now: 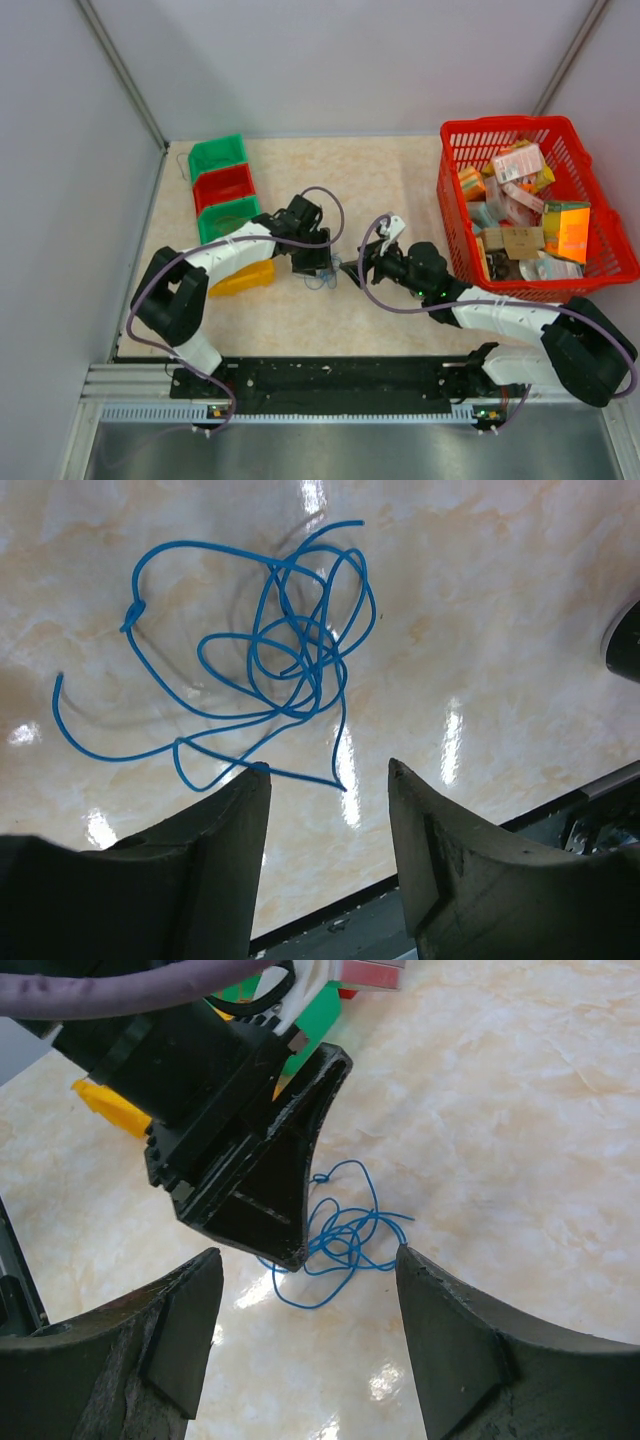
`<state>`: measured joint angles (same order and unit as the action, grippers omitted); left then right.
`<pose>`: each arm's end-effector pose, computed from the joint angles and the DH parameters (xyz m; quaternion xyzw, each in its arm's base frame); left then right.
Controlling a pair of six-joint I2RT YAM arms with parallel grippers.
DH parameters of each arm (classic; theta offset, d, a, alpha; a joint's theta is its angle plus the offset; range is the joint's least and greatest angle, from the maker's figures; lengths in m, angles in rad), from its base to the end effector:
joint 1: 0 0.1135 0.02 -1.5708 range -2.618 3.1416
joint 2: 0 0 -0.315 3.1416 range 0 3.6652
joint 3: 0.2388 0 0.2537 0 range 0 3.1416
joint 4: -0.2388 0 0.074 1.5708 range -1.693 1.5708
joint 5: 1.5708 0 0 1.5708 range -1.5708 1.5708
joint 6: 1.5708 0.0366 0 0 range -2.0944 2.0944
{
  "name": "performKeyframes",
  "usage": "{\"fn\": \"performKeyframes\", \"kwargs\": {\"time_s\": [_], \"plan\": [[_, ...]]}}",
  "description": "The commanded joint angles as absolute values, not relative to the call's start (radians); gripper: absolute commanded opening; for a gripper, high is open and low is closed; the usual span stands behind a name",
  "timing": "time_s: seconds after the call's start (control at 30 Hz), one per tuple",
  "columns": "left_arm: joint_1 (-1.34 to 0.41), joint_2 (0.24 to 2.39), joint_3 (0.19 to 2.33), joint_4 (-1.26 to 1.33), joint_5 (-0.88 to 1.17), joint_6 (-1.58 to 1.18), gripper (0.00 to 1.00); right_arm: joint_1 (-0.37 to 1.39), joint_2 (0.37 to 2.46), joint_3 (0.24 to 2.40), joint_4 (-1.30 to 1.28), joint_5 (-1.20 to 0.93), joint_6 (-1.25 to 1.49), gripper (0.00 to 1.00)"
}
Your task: Untangle the cables
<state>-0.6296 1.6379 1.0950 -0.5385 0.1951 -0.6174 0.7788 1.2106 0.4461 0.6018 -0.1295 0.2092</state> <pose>0.2665 -0.2029 0.2548 0.0295 0.9654 -0.2175 0.1406 0.1655 0.1700 0.2631 -0.2539 0.7182 0.3497 0.5453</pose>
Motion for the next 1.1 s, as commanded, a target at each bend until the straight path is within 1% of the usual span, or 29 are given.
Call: {"fn": "performKeyframes", "kwargs": {"time_s": [0.0,0.1,0.13,0.17,0.23,0.27,0.47,0.67,0.83,1.07], "plan": [[-0.634,1.701,1.167,-0.486,0.182,-0.67,0.52,0.785,1.19,0.443,0.637,-0.129,0.201,0.69],[-0.634,1.749,1.192,-0.497,0.198,-0.669,0.4,0.787,1.184,0.443,0.632,-0.118,0.193,0.69],[-0.634,1.753,1.196,-0.506,0.196,-0.663,0.28,0.785,1.181,0.442,0.629,-0.115,0.192,0.69],[-0.634,1.75,1.207,-0.515,0.187,-0.654,0.19,0.785,1.177,0.442,0.629,-0.112,0.19,0.69],[-0.632,1.72,1.215,-0.52,0.173,-0.638,0.05,0.785,1.172,0.439,0.63,-0.109,0.189,0.69],[-0.632,1.695,1.216,-0.522,0.161,-0.628,0.0,0.787,1.172,0.439,0.63,-0.109,0.189,0.7],[-0.632,1.476,1.22,-0.488,0.114,-0.552,0.0,0.785,1.175,0.436,0.643,-0.104,0.201,0.69],[-0.634,1.313,1.219,-0.431,0.15,-0.479,0.0,0.787,1.166,0.425,0.653,-0.081,0.212,0.7],[-0.632,1.224,1.216,-0.368,0.192,-0.456,0.0,0.785,1.16,0.411,0.69,-0.109,0.213,0.7],[-0.632,1.19,1.244,-0.322,0.262,-0.506,0.0,0.788,1.19,0.417,0.719,-0.219,0.212,0.7]]}}
